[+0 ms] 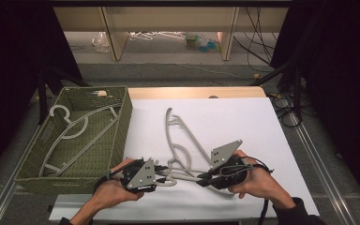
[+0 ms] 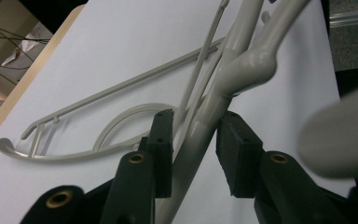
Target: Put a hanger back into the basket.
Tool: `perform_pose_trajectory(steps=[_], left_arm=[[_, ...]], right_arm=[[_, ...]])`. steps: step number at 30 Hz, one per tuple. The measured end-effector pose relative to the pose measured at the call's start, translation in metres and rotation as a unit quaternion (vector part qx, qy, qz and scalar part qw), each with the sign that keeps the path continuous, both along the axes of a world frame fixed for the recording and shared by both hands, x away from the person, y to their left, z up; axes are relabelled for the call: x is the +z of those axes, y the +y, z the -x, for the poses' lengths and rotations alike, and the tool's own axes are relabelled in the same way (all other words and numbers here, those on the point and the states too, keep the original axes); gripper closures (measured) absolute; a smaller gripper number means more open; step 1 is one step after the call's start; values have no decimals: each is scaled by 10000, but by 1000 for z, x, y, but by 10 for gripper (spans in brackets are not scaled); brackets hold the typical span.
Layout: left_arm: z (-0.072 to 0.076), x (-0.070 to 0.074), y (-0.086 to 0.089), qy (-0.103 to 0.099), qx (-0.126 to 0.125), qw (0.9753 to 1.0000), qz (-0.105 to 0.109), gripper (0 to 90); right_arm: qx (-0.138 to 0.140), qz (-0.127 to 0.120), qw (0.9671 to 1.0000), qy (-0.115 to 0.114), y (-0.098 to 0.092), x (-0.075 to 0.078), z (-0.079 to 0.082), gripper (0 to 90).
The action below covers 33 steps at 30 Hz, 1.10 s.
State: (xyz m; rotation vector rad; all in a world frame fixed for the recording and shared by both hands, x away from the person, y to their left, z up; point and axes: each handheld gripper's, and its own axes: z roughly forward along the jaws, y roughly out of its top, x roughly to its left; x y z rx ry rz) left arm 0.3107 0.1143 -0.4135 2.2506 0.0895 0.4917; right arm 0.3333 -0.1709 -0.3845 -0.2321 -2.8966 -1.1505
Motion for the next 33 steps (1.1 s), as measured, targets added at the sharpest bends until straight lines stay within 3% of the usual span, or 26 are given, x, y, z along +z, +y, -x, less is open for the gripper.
perform_pose_trajectory(steps=[2,6,9,12,16,19,21,22,25,27,33], left_arm=[[1,1,-3,-52,-48,10000,-4,697],[2,4,-8,-131,-150,9994,-292,724],[1,5,-10,-155,-147,9993,-316,737],[1,8,-12,-16,-99,9997,-242,753],[-1,11,-14,154,25,9998,-131,764],[-2,11,-15,403,158,9989,174,794],[-4,12,-15,488,326,9982,154,801],[-5,13,-15,448,311,9985,44,803],[-7,12,-13,569,514,9970,122,804],[-9,13,-11,547,601,9967,41,803],[-12,16,-6,630,906,9939,85,803]], right_arm=[[18,18,10000,-27,-2,-1,-2,801],[-19,115,9999,-72,-5,-4,-5,783],[-120,139,9998,-106,-6,-4,-6,763],[-250,150,9995,-143,-7,-4,-8,739],[-512,102,9985,-161,-9,-3,-9,677],[-780,61,9967,-195,-10,-3,-11,597],[-908,54,9957,-166,-11,-2,-12,578],[-948,20,9953,-219,-11,-2,-13,565],[-1076,-90,9937,-285,-11,1,-13,518],[-1200,-110,9922,-311,-12,3,-13,484],[-1370,-183,9897,-380,-12,7,-11,457]])
